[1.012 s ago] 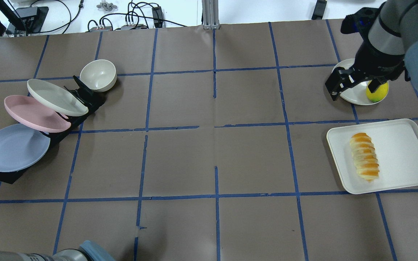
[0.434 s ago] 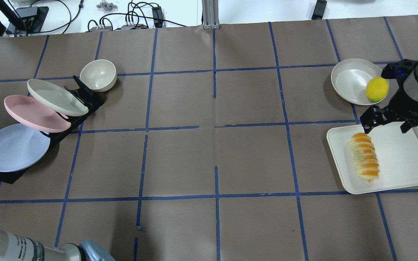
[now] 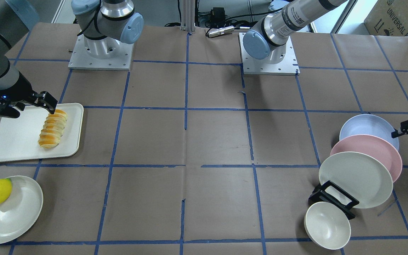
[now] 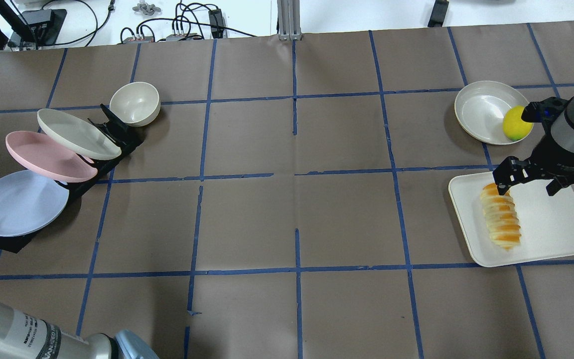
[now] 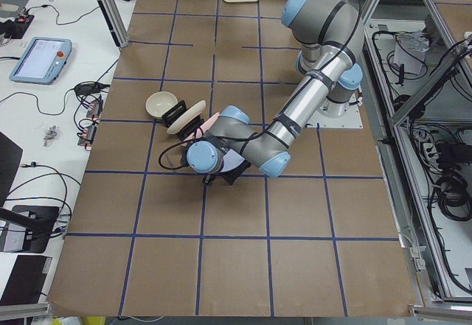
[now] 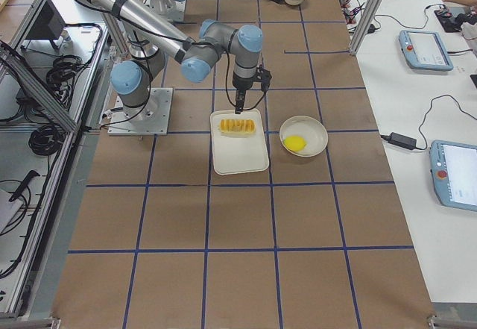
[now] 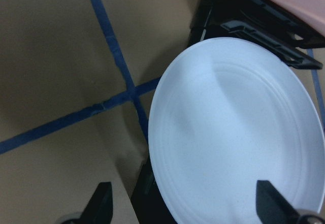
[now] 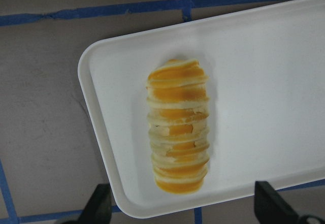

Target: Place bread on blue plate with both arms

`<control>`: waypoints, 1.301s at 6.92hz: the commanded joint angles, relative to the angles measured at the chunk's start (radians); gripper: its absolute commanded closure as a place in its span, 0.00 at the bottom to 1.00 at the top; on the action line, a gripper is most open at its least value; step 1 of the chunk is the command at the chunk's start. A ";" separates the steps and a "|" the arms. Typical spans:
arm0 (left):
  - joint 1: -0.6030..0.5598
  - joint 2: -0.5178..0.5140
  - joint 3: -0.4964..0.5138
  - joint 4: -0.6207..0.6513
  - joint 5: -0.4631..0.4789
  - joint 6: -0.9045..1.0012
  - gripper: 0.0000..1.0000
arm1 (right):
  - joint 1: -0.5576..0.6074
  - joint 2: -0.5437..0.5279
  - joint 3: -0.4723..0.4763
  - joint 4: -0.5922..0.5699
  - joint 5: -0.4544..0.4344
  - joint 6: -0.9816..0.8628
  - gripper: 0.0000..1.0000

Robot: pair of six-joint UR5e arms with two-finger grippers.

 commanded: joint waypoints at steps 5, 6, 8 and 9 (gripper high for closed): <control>-0.022 -0.062 0.008 0.017 -0.016 -0.021 0.69 | -0.141 0.090 0.019 -0.113 0.072 0.010 0.01; -0.024 -0.062 0.008 0.018 -0.017 -0.018 0.84 | -0.141 0.085 0.035 -0.110 0.074 0.073 0.02; -0.032 -0.050 0.020 0.023 -0.019 -0.016 0.97 | -0.141 0.082 0.116 -0.238 0.073 0.130 0.03; -0.048 -0.028 0.062 0.005 -0.010 -0.018 0.97 | -0.141 0.085 0.149 -0.315 0.077 0.130 0.03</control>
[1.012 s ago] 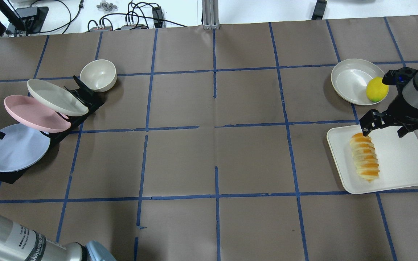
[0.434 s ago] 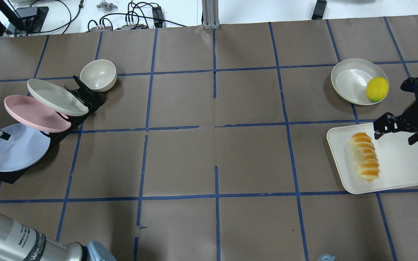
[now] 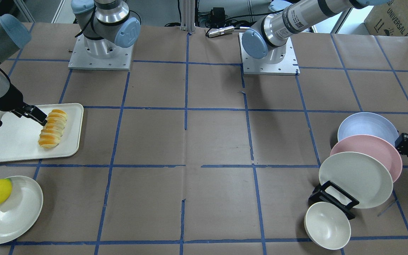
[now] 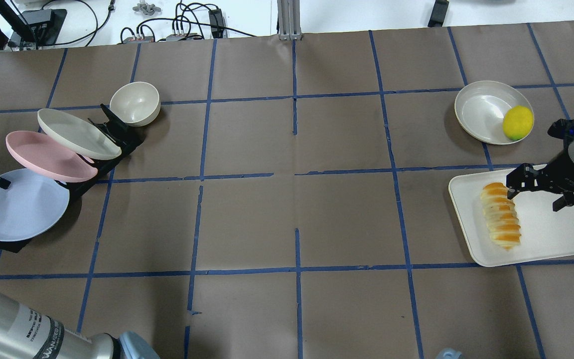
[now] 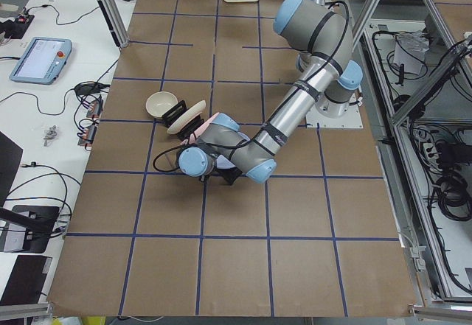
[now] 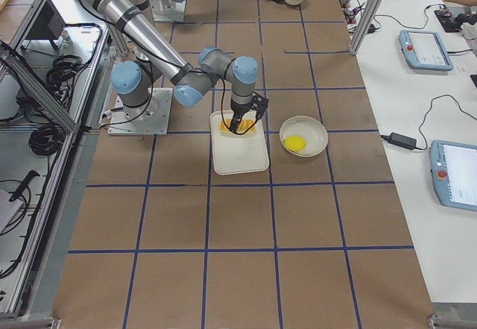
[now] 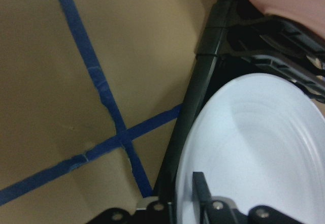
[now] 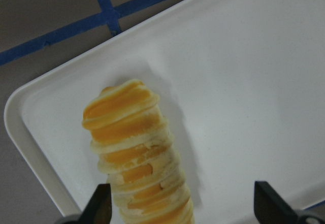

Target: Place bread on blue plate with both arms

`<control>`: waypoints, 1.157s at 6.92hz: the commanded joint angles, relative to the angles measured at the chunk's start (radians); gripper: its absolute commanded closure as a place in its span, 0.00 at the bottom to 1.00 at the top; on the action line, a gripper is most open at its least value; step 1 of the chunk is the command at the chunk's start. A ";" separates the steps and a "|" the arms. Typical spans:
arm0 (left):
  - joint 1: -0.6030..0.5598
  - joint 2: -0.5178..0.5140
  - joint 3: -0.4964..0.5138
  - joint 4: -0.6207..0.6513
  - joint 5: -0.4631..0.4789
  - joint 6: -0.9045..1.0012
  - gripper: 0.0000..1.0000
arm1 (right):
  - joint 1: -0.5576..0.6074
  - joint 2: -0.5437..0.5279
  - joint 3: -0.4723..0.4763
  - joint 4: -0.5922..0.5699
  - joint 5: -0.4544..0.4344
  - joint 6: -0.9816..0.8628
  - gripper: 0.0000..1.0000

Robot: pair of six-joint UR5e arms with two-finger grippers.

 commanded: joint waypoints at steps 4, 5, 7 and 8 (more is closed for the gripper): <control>-0.013 0.168 0.071 -0.218 0.019 -0.007 0.96 | 0.021 -0.008 0.085 -0.161 0.015 0.071 0.02; -0.015 0.242 0.046 -0.261 0.051 -0.015 0.97 | 0.041 -0.006 0.087 -0.168 0.027 0.084 0.02; -0.060 0.349 0.008 -0.324 0.046 -0.097 0.97 | 0.052 0.006 0.100 -0.220 0.052 0.090 0.02; -0.155 0.373 -0.035 -0.312 0.042 -0.186 0.97 | 0.053 0.017 0.105 -0.252 0.075 0.087 0.02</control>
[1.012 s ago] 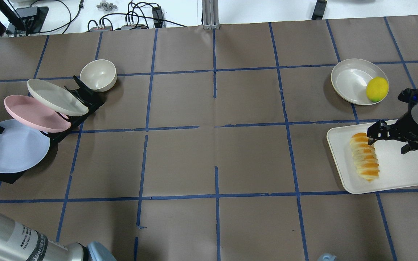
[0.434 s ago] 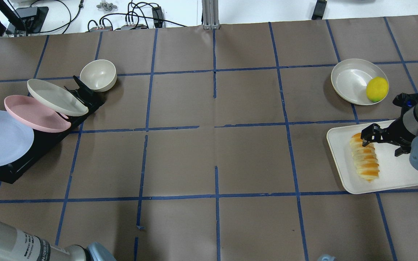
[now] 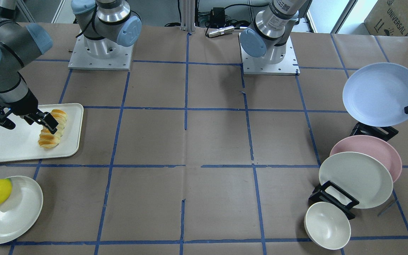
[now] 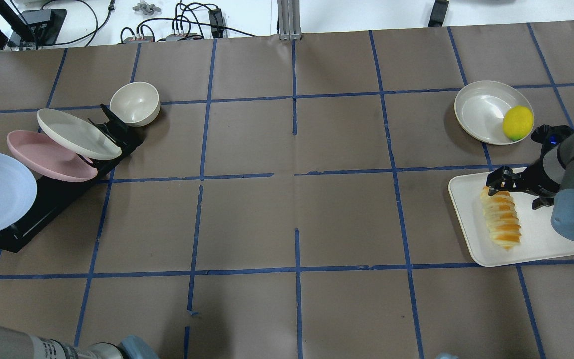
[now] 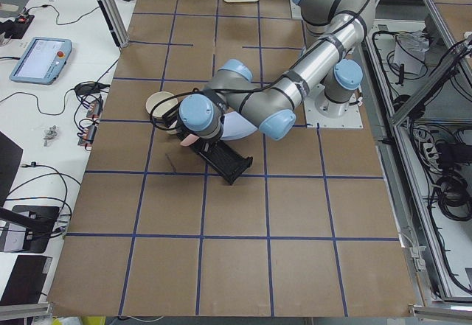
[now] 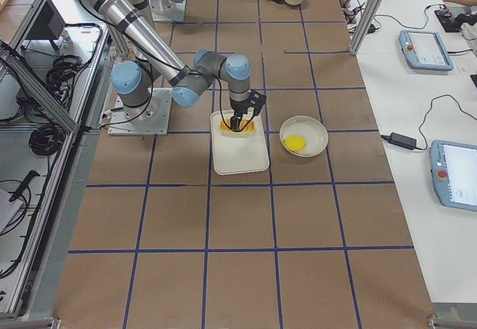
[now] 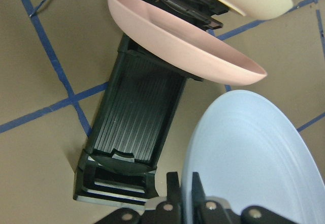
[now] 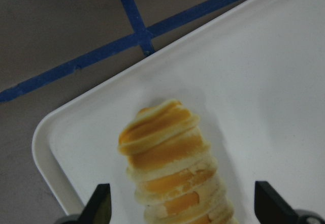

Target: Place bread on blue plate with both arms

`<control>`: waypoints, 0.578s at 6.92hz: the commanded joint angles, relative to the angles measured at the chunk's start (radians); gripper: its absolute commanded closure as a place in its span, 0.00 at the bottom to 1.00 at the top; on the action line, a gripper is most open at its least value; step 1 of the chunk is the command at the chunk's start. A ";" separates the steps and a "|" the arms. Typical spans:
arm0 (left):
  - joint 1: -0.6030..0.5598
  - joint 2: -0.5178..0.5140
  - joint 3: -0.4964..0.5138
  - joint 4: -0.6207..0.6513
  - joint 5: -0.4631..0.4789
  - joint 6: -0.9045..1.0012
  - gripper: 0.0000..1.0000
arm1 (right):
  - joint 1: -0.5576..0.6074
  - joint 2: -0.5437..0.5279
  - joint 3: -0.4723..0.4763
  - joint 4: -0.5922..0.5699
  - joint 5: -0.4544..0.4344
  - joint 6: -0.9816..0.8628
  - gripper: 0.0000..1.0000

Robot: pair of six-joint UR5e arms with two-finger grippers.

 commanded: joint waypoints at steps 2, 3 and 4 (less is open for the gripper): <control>-0.292 0.055 -0.072 0.001 -0.095 -0.415 0.97 | 0.002 0.059 0.035 -0.110 0.021 -0.005 0.03; -0.419 0.060 -0.089 0.014 -0.172 -0.622 0.97 | 0.002 0.065 0.051 -0.154 0.015 -0.013 0.03; -0.534 0.051 -0.122 0.131 -0.177 -0.779 0.97 | 0.002 0.064 0.077 -0.156 0.015 -0.013 0.03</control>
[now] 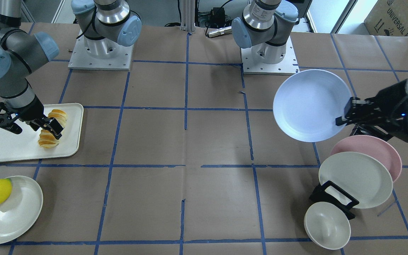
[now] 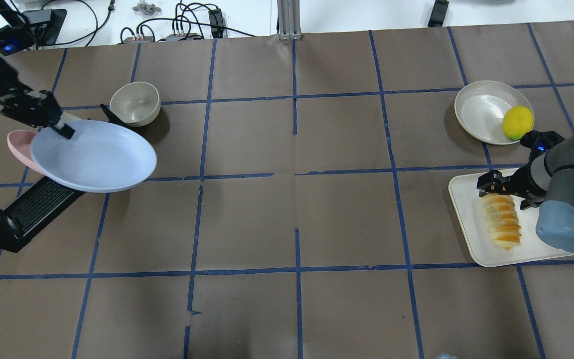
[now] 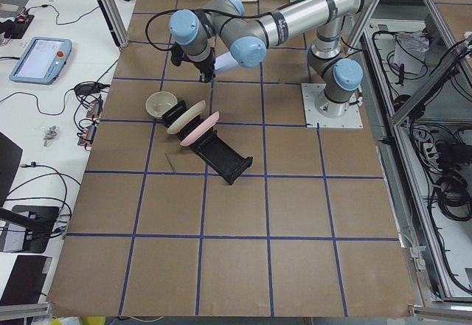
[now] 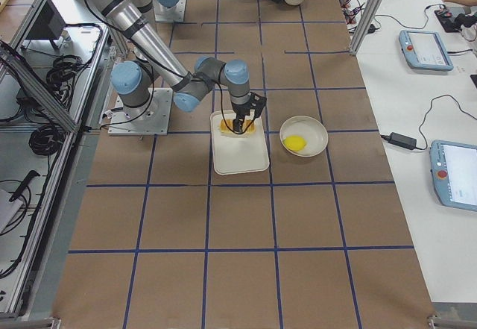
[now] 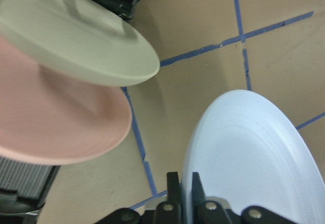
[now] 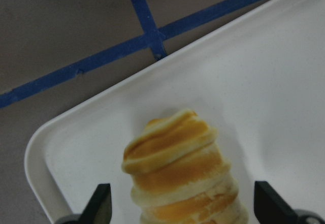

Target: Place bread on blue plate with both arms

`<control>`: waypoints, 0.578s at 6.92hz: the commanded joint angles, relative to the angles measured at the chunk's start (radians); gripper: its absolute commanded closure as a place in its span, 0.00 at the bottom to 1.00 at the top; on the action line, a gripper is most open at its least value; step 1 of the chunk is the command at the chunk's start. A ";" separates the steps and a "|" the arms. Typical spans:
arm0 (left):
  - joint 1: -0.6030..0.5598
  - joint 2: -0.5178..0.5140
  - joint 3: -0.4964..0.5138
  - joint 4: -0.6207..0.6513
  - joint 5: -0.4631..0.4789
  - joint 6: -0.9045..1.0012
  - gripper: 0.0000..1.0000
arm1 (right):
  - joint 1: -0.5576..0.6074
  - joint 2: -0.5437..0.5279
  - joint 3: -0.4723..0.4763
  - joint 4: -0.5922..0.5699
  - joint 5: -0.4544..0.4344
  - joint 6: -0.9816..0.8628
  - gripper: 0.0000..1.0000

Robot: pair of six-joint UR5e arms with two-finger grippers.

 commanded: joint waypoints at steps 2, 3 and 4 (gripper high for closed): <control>-0.350 0.006 -0.156 0.348 -0.034 -0.564 0.97 | 0.000 0.003 0.058 -0.025 -0.002 -0.001 0.10; -0.422 0.003 -0.224 0.490 -0.034 -0.701 0.97 | 0.000 0.001 0.057 -0.025 -0.005 -0.003 0.30; -0.474 -0.005 -0.279 0.634 -0.028 -0.838 0.97 | 0.000 -0.006 0.046 -0.025 -0.010 -0.004 0.58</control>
